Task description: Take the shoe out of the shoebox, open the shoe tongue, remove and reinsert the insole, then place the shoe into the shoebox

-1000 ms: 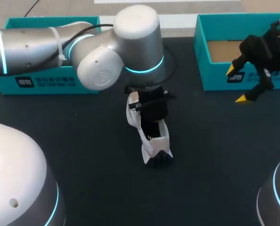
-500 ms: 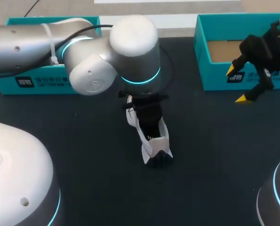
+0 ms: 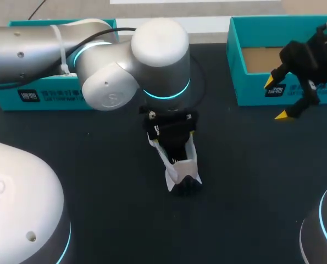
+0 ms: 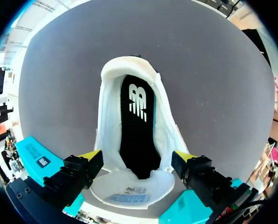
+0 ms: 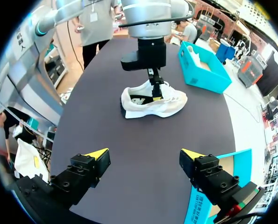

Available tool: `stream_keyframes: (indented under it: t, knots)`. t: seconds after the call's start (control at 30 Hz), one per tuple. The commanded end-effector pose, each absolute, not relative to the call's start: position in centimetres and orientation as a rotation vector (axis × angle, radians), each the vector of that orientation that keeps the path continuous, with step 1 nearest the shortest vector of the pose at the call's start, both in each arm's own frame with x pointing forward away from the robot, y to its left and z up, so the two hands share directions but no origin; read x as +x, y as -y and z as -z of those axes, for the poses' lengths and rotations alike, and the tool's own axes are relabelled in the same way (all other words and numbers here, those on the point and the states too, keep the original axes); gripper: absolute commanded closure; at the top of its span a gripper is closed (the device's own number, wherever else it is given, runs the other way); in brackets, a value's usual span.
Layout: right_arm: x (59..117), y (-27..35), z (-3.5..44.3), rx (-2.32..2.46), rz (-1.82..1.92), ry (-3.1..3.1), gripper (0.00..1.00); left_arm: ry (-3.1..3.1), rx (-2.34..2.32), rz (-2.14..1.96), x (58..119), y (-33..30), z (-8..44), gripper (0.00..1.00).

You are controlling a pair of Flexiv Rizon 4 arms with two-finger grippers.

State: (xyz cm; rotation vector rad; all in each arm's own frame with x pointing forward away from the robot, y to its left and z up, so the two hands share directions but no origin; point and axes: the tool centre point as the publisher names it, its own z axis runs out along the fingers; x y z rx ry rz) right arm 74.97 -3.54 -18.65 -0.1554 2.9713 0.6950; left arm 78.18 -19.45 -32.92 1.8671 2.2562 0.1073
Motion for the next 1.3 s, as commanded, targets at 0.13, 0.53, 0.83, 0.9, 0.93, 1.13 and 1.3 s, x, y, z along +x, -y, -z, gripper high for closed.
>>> stream_keyframes:
  t: [0.13,0.53,0.83,0.9,0.93,1.13,1.3]
  knots:
    - [75.1,3.5,18.7,-0.154,-0.690,-2.975,0.00,-2.242,1.916,-0.100,77.4,18.9,32.3,0.00]
    - [75.1,3.5,18.7,-0.154,-0.690,-2.975,0.00,-2.222,1.954,-0.117,77.3,19.2,31.9,0.00]
    - [75.1,3.5,18.7,-0.154,-0.690,-2.975,0.00,-2.248,1.944,-0.165,77.4,19.8,33.3,0.00]
    - [75.1,3.5,18.7,-0.154,-0.690,-2.975,0.00,-2.254,1.926,-0.172,77.5,19.9,33.4,0.00]
    - [75.1,3.5,18.7,-0.154,-0.690,-2.975,0.00,-2.261,1.917,-0.169,77.5,20.0,33.4,0.00]
    - [75.1,3.5,18.7,-0.154,-0.690,-2.975,0.00,-2.287,1.874,-0.163,77.6,20.2,33.6,0.00]
    - [75.1,3.5,18.7,-0.154,-0.690,-2.975,0.00,-2.291,1.869,-0.159,77.6,20.3,33.4,0.00]
